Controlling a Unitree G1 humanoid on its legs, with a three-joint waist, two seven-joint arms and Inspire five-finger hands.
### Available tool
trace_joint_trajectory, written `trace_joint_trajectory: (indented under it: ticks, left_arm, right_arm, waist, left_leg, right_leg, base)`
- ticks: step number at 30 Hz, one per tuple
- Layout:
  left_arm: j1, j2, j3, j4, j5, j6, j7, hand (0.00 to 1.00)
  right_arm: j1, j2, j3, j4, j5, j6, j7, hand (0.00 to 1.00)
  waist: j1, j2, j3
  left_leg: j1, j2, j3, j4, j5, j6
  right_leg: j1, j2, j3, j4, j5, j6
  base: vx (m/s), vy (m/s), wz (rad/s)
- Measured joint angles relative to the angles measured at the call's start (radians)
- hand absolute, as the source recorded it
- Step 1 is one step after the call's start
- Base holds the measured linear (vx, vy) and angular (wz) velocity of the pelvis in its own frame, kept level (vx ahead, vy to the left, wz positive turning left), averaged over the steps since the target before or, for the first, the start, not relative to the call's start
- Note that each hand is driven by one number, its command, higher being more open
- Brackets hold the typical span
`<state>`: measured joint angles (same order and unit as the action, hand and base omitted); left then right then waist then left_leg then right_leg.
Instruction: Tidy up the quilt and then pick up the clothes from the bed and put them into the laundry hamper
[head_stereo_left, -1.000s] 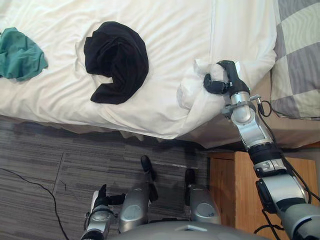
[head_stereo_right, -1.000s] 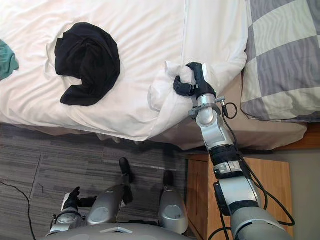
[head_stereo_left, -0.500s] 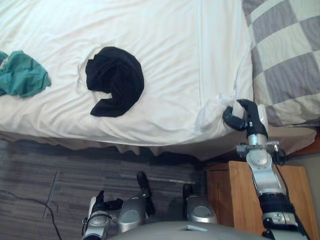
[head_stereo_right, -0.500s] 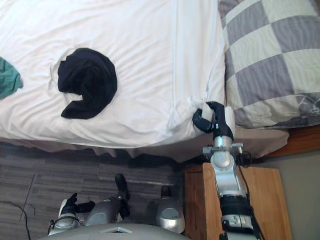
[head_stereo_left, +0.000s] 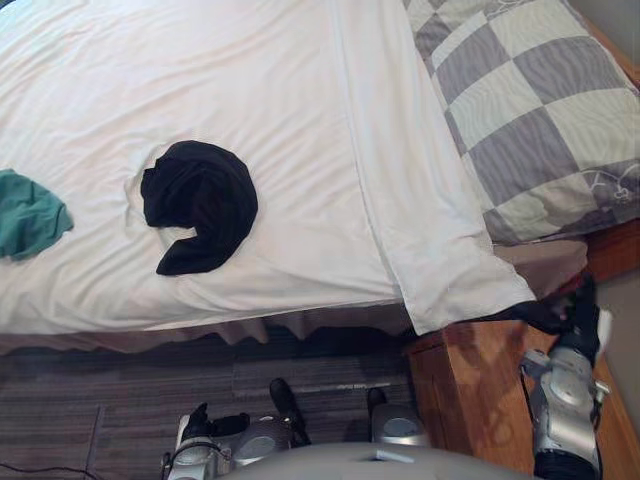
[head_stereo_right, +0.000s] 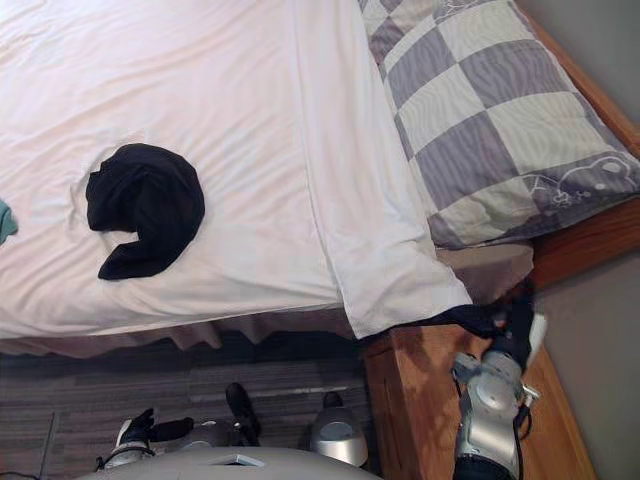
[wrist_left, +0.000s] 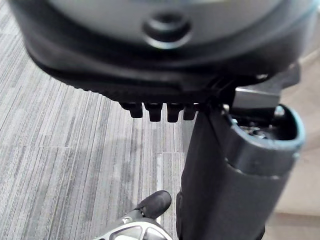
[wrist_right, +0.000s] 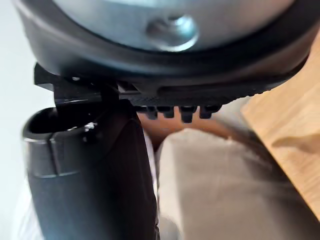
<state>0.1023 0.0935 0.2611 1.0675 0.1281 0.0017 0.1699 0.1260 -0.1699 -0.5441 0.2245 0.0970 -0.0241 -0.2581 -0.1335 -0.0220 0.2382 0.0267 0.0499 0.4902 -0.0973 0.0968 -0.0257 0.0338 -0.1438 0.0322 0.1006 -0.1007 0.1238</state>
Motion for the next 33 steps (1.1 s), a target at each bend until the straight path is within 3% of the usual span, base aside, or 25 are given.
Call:
trace_joint_trajectory:
  ticks: [3, 4, 10, 20, 25, 26, 33]
  left_arm:
    - [0.020, -0.007, 0.030, -0.001, 0.000, 0.001, 0.000, 1.00]
    - [0.022, -0.006, 0.030, -0.002, 0.000, 0.001, -0.001, 1.00]
    - [0.026, -0.005, 0.029, -0.005, 0.000, 0.001, -0.009, 1.00]
    - [0.026, 0.015, 0.002, -0.010, -0.001, 0.002, -0.005, 1.00]
    - [0.024, 0.022, -0.018, -0.016, -0.003, 0.003, 0.001, 1.00]
    - [0.024, 0.022, -0.018, -0.016, -0.003, 0.004, 0.001, 1.00]
    - [0.025, 0.019, -0.017, -0.015, -0.001, 0.006, -0.006, 1.00]
  right_arm:
    - [0.018, 0.027, -0.052, -0.017, 0.007, 0.000, -0.016, 1.00]
    - [0.019, 0.033, -0.055, -0.024, 0.007, 0.000, -0.017, 0.00]
    - [-0.015, 0.044, -0.042, -0.113, 0.006, 0.000, -0.018, 0.00]
    - [-0.167, 0.040, 0.099, -0.197, 0.077, -0.001, -0.017, 0.00]
    - [-0.186, -0.002, 0.125, -0.200, 0.076, -0.002, -0.024, 0.00]
    - [-0.186, -0.004, 0.126, -0.200, 0.076, -0.001, -0.027, 1.00]
    - [-0.152, -0.006, 0.133, -0.200, 0.076, -0.002, -0.024, 1.00]
  waist:
    - [-0.010, -0.006, -0.028]
    - [-0.011, -0.007, -0.031]
    - [-0.008, -0.011, -0.044]
    - [0.003, -0.023, -0.050]
    - [0.017, -0.025, -0.050]
    - [0.016, -0.025, -0.050]
    - [0.014, -0.018, -0.048]
  left_leg:
    - [0.005, 0.005, 0.014, 0.000, -0.007, 0.003]
    - [0.006, 0.006, 0.016, 0.000, -0.007, 0.004]
    - [0.016, 0.008, 0.007, 0.000, -0.014, -0.001]
    - [-0.008, 0.003, -0.052, 0.000, 0.007, 0.010]
    - [-0.009, -0.007, -0.077, 0.000, 0.012, 0.016]
    - [-0.009, -0.008, -0.081, 0.000, 0.012, 0.016]
    - [-0.005, -0.012, -0.083, 0.000, 0.011, 0.016]
  right_leg:
    - [0.003, -0.001, 0.015, -0.001, 0.007, -0.001]
    - [0.004, 0.000, 0.016, -0.001, 0.007, -0.001]
    - [0.017, 0.002, 0.010, -0.002, 0.008, -0.002]
    - [0.026, -0.001, -0.047, -0.017, 0.013, -0.007]
    - [0.042, -0.008, -0.075, -0.021, 0.012, -0.006]
    - [0.045, -0.009, -0.079, -0.023, 0.012, -0.006]
    - [0.055, -0.011, -0.082, -0.032, 0.003, -0.010]
  base:
    - [0.08, 0.009, -0.19]
    - [0.03, -0.013, -0.11]
    - [0.00, -0.005, 0.03]
    - [-0.01, 0.009, 0.17]
    - [0.02, 0.019, 0.14]
    - [0.01, 0.017, 0.16]
    - [0.00, 0.004, 0.02]
